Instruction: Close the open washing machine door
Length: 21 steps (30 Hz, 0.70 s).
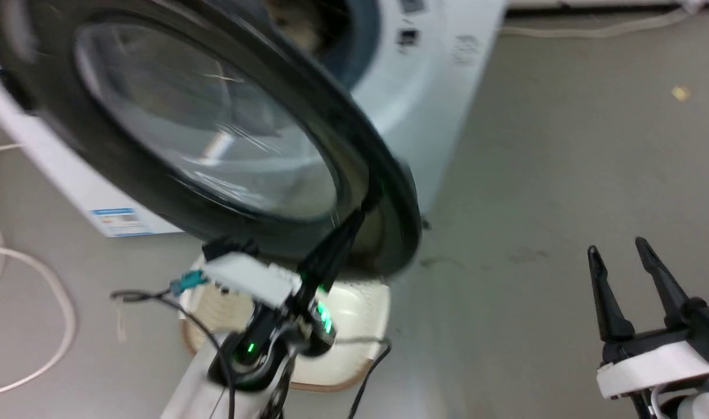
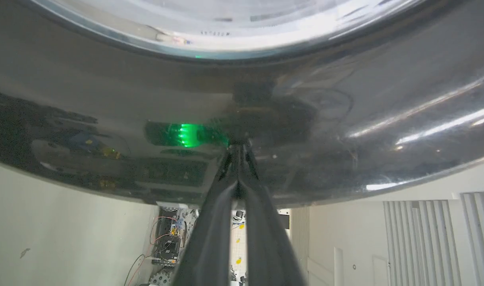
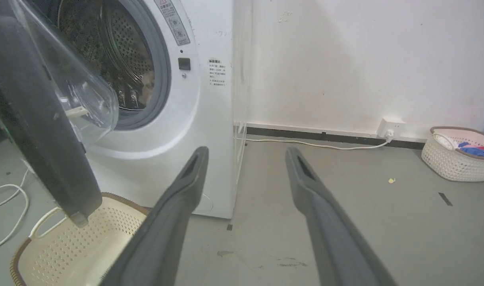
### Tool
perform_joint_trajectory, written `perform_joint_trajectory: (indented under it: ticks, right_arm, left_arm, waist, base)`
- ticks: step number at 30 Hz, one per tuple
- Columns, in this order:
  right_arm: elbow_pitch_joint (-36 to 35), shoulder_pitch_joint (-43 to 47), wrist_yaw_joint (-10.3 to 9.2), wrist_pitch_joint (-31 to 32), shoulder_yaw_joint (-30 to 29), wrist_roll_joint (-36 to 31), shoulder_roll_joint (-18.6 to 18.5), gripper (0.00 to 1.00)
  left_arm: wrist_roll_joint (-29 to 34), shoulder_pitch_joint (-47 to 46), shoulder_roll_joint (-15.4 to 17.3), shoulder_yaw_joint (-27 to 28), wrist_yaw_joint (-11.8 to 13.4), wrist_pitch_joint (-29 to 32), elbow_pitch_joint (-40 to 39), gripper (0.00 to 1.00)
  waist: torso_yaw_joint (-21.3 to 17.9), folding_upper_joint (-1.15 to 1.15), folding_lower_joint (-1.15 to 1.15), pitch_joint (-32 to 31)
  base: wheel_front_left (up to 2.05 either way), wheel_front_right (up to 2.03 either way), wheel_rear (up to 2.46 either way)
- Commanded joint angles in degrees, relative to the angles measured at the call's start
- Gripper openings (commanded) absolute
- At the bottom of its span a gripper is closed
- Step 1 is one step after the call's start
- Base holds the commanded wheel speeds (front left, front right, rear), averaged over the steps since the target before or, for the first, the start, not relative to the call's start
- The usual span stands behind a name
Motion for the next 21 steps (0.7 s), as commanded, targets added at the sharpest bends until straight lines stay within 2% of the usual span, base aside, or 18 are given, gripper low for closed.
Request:
perform_joint_trajectory:
  ticks: [1, 5, 6, 12, 16, 20, 21]
  right_arm:
    - [-0.13, -1.07, 0.05, -0.24, 0.05, 0.33, 0.39, 1.0]
    - [0.06, -1.77, 0.05, -0.24, 0.45, 0.62, 0.9, 1.0]
    - [0.17, -2.08, 0.05, -0.24, 0.75, 0.66, 1.12, 1.0]
    - [0.49, -2.39, 0.05, -0.24, 1.2, 0.5, 1.65, 1.0]
    - [0.45, -1.83, 0.05, -0.24, 1.17, 0.28, 1.44, 1.0]
    - [0.3, -0.58, 0.05, -0.24, 1.02, 0.01, 1.11, 1.0]
    - [0.24, -0.09, 0.05, -0.24, 0.89, -0.05, 0.97, 1.0]
  left_arm:
    - [-0.64, -2.29, -0.13, -0.77, -0.85, -1.32, 1.18, 0.0]
    - [-2.39, -8.38, -0.13, -1.63, -2.34, -7.63, 6.66, 0.0]
    - [-3.82, -12.68, -0.13, -2.63, -3.39, -11.74, 10.61, 0.0]
    - [-5.81, -16.19, -0.14, -4.85, -4.63, -15.21, 14.88, 0.0]
    - [-3.54, -14.35, -0.1, -4.7, -4.73, -15.83, 14.0, 0.0]
    - [-0.56, -8.69, 0.79, -3.58, -4.74, -15.76, 9.4, 0.0]
    - [0.61, -6.97, 1.32, -3.51, -4.74, -15.91, 8.14, 0.07]
  waist:
    - [-4.67, -0.01, -0.01, 3.94]
    - [-6.59, -0.01, -0.01, 5.09]
    - [-7.15, -0.01, -0.01, 5.48]
    - [-6.22, -0.01, -0.01, 4.68]
    - [-4.17, -0.01, -0.01, 2.84]
    - [-1.3, -0.01, -0.01, 0.1]
    - [-0.24, -0.01, -0.01, -0.8]
  base:
    - [0.0, 0.0, 0.0]
    - [0.0, 0.0, 0.0]
    - [0.0, 0.0, 0.0]
    - [0.0, 0.0, 0.0]
    - [0.0, 0.0, 0.0]
    - [0.0, 0.0, 0.0]
    - [0.0, 0.0, 0.0]
